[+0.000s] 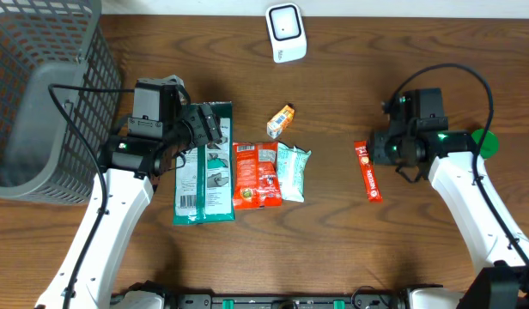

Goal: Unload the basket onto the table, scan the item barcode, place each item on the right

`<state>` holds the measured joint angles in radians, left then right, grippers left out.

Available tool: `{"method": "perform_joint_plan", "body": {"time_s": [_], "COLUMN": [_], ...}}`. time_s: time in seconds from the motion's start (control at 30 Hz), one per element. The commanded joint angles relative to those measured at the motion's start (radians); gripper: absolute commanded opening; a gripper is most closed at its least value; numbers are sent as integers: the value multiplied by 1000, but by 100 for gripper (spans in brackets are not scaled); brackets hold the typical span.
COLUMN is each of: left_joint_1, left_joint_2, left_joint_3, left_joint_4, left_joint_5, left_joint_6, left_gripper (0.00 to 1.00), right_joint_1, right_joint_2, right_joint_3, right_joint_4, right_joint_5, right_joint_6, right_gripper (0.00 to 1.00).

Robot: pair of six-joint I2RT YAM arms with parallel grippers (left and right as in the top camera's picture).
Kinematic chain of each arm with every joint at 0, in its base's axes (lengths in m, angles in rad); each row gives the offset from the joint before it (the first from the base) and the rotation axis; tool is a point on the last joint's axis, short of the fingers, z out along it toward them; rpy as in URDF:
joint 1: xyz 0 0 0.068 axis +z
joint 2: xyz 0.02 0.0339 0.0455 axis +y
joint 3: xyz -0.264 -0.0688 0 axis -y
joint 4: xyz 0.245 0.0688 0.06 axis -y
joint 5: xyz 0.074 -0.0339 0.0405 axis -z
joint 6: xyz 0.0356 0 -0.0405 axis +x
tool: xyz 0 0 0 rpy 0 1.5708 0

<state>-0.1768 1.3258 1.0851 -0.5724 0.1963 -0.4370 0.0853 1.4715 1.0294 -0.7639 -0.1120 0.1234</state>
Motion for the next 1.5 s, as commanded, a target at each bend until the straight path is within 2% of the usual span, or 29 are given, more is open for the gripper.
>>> {"method": "perform_joint_plan", "body": {"time_s": [0.0,0.17,0.23,0.37,0.6,1.33,1.47], "left_joint_1": [3,3,3,3,3,3,3], "left_joint_2": [1,1,1,1,1,1,1], "left_joint_3": [7,7,7,7,7,7,7], "left_joint_4": [0,0,0,0,0,0,0], "left_joint_5": [-3,-3,-3,-3,-3,-3,-3], "left_joint_6": [17,17,17,17,17,17,17], "left_gripper": [86,87,86,86,86,86,86], "right_joint_1": [12,24,32,46,53,68,80], "right_joint_2": [25,51,66,98,155,216,216], "right_joint_3": [-13,-43,-64,-107,-156,-158,-158], "right_joint_4": [-56,-56,-35,13,85,147,162], "right_joint_5": [2,2,3,11,109,107,108], "right_joint_6": [-95,-105,-141,-148,-148,-148,-148], "right_gripper": [58,58,54,37,37,33,29]}}
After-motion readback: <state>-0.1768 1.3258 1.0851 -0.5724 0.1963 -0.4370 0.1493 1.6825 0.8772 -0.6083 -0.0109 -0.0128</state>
